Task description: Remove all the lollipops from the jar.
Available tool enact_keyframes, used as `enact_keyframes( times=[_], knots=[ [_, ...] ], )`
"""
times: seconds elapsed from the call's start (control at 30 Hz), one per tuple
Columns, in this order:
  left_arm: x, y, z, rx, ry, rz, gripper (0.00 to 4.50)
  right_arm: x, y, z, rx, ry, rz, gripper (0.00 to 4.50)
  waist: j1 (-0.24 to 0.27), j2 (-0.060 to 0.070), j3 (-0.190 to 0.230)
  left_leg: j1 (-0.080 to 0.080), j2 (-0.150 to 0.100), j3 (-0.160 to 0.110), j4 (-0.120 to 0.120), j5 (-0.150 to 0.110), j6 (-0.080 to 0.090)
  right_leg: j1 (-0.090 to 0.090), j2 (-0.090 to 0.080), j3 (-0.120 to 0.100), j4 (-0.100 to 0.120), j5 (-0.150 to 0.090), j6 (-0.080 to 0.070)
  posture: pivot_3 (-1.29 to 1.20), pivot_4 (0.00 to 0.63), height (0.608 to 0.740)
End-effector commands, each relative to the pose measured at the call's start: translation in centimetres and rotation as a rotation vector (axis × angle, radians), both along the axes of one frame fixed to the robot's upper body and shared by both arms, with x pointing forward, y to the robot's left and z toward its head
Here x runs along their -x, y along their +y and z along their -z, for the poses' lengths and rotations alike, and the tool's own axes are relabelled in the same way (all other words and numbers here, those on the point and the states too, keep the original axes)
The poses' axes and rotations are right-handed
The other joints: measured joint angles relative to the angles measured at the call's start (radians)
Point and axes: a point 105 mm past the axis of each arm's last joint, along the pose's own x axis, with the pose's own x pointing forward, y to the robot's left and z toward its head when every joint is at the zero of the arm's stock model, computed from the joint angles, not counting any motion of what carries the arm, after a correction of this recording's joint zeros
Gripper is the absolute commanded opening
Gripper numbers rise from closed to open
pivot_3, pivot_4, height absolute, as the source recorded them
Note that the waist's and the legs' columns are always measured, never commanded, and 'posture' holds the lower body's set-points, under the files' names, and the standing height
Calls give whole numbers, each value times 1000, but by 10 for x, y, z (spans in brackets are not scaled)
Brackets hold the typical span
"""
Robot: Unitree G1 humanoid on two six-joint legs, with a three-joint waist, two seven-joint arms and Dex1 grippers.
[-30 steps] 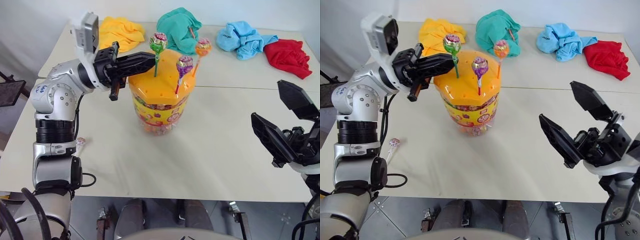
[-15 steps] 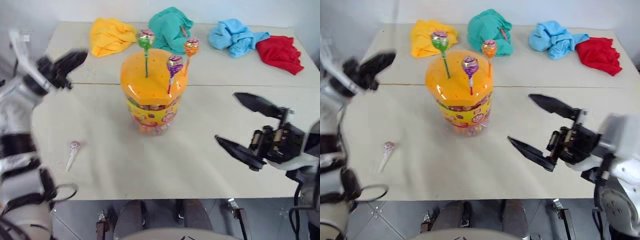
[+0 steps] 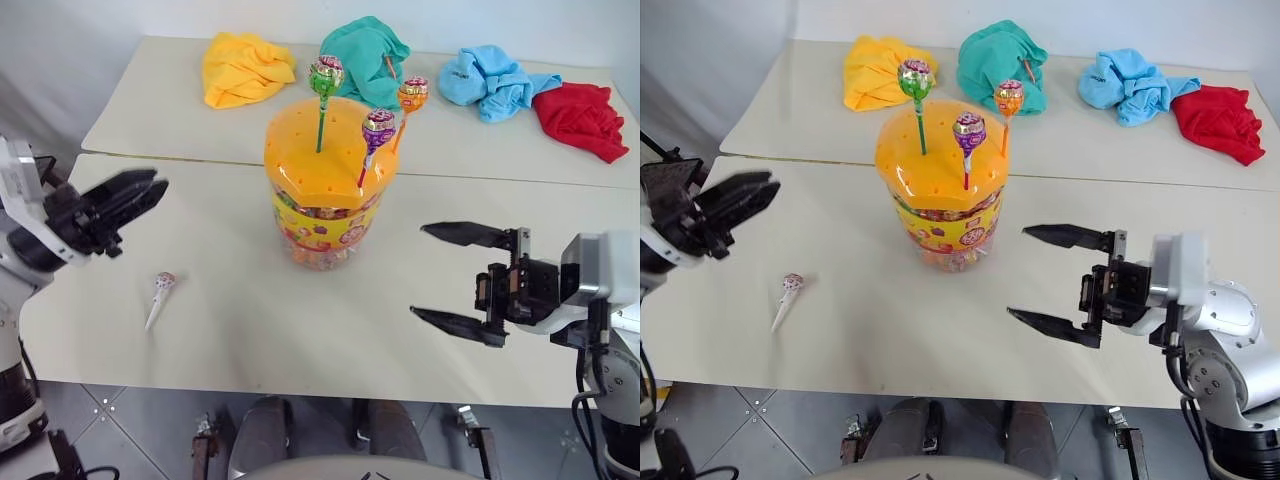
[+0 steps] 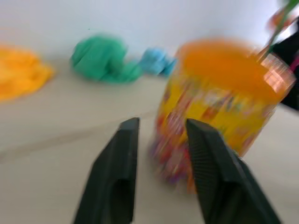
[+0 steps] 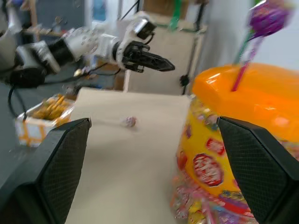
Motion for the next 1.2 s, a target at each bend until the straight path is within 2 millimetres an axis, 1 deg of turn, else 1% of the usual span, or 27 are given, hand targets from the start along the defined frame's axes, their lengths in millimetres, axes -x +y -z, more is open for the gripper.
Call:
enact_keyframes(
  times=[0.03, 0.07, 0.23, 0.27, 0.3, 0.37, 0.4, 0.53, 0.67, 0.77, 0.87, 1.03, 1.13, 1.2],
  knots=[
    [5, -26, -32, 34, -115, 162, 2742, 8, -2, -25, -117, -60, 40, 4500, -1, 0, 0, 0, 0, 0, 0, 0, 0, 0, 0, 0, 0, 0, 0, 0, 150, 740],
    [2, -34, -37, 33, -130, 195, 3001, 8, -4, -29, -154, -61, 59, 4500, -1, 0, 0, 0, 0, 0, 0, 0, 0, 0, 1, 0, 0, 0, 0, 0, 150, 740],
    [-17, -70, -48, -14, -176, 315, 3001, 10, -8, -41, -272, -60, 142, 4500, -1, 0, 0, 0, -1, 1, 0, 0, 0, 0, 1, 0, 0, 0, 0, 0, 150, 740],
    [-21, -82, -50, -31, -187, 359, 3001, 11, -9, -41, -286, -64, 169, 4500, 0, 0, 0, 0, -1, 1, 0, 0, 0, 0, 1, 0, 0, 0, 0, 0, 150, 740],
    [-23, -90, -51, -45, -195, 388, 3001, 12, -10, -41, -294, -66, 187, 4500, 2, 0, 0, 0, -1, 1, 0, 0, 0, 0, 1, 0, 0, 0, 0, 0, 150, 740],
    [-26, -102, -51, -66, -200, 439, 3001, 15, -11, -40, -297, -66, 215, 4500, 1, 0, 0, 0, -1, 1, 0, 0, 0, -1, 1, 0, 0, 0, 0, 0, 150, 740],
    [-27, -105, -51, -73, -199, 452, 3001, 15, -11, -39, -296, -65, 220, 4500, 1, 0, 0, 0, -1, 2, 0, 0, 0, -1, 1, 0, 0, 0, 0, 0, 150, 740],
    [-35, -130, -46, -127, -202, 524, 3001, 19, -12, -38, -304, -72, 271, 4500, -3, 0, 0, 0, -1, 3, -1, 0, 0, -1, 1, 1, 0, 0, 0, 0, 150, 740],
    [-36, -147, -42, -166, -197, 577, 3001, 23, -12, -36, -304, -77, 300, 4500, -1, 0, 0, 0, -1, 3, -1, 0, 0, -1, 1, 1, -1, 0, 0, 0, 150, 740],
    [-37, -147, -40, -181, -189, 590, 3001, 25, -13, -36, -307, -85, 326, 4500, -1, 0, 0, 0, -1, 2, -1, 0, 0, -1, 1, 1, 0, 0, 0, 0, 150, 740],
    [-36, -148, -45, -151, -189, 608, 2437, 25, -14, -35, -306, -89, 336, 4500, 1, 0, 0, 0, -1, 2, 0, 0, 0, -1, 1, 1, 0, 0, 1, 0, 150, 740],
    [-33, -150, -48, -111, -191, 642, 926, 26, -14, -36, -310, -95, 335, 4500, 2, 0, 0, 0, -1, 2, 0, 0, 0, -1, 1, 1, 0, 0, 1, 0, 150, 740],
    [-33, -146, -59, -27, -234, 631, 11, 27, -14, -40, -301, -102, 302, 4500, 2, 0, 0, 0, -1, 2, 0, 0, 0, -1, 1, 1, 0, 0, 1, 0, 150, 740],
    [-41, -129, -76, 139, -250, 567, 11, 28, -15, -45, -294, -107, 268, 4500, 1, 0, 0, 0, -1, 2, 1, 0, 0, -1, 1, 1, -1, 0, 1, 0, 150, 740]
  ],
)
